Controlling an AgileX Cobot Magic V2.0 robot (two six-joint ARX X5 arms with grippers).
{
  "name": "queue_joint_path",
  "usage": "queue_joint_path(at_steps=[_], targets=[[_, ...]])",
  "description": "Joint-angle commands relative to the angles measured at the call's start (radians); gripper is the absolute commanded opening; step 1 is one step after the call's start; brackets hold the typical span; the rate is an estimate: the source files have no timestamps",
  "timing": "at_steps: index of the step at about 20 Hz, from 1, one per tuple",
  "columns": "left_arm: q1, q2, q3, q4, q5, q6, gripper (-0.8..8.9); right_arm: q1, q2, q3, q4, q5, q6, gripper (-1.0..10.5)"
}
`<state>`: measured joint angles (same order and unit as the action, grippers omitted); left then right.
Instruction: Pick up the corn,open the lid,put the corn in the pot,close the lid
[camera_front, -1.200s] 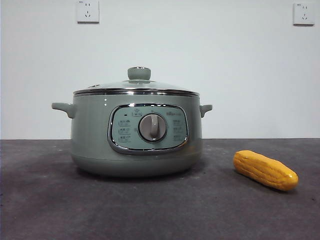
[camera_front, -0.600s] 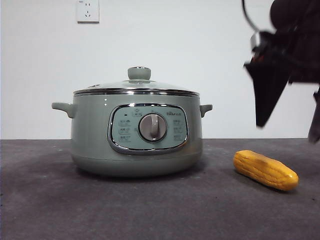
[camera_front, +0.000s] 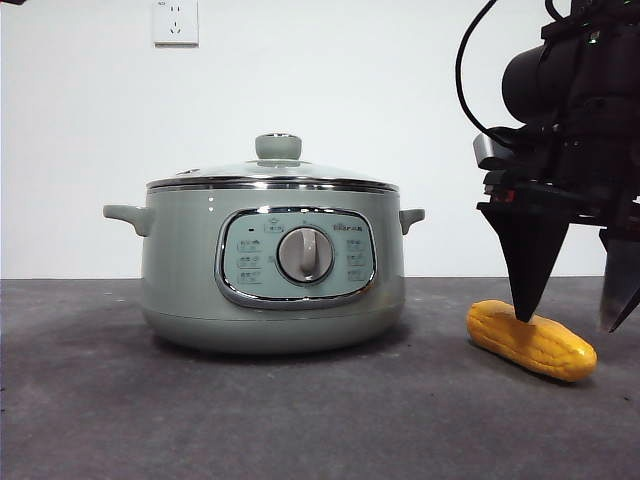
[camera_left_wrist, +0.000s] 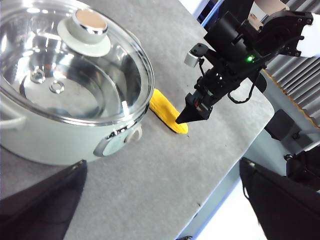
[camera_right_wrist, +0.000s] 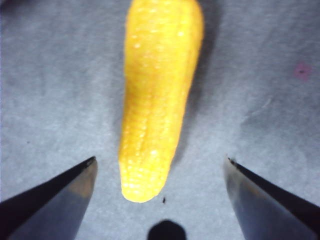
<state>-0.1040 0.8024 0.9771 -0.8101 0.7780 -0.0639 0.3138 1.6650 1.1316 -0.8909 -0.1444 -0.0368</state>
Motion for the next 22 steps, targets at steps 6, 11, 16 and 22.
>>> queue_joint_path(at_steps=[6,11,16,22], targets=[[-0.003,-0.001,0.005,0.053,0.007,-0.003,5.63,0.028,0.024,-0.005,0.016,0.003,0.019,4.3],[-0.003,0.000,0.005,0.056,0.007,-0.003,5.63,0.050,0.046,-0.006,0.040,0.006,0.037,3.3],[-0.003,0.002,0.005,0.056,0.007,-0.003,5.64,0.053,0.061,-0.021,0.051,0.015,0.037,1.1],[-0.003,0.022,0.005,0.070,0.005,-0.003,5.62,0.053,0.056,-0.022,0.047,0.015,0.021,-0.2]])
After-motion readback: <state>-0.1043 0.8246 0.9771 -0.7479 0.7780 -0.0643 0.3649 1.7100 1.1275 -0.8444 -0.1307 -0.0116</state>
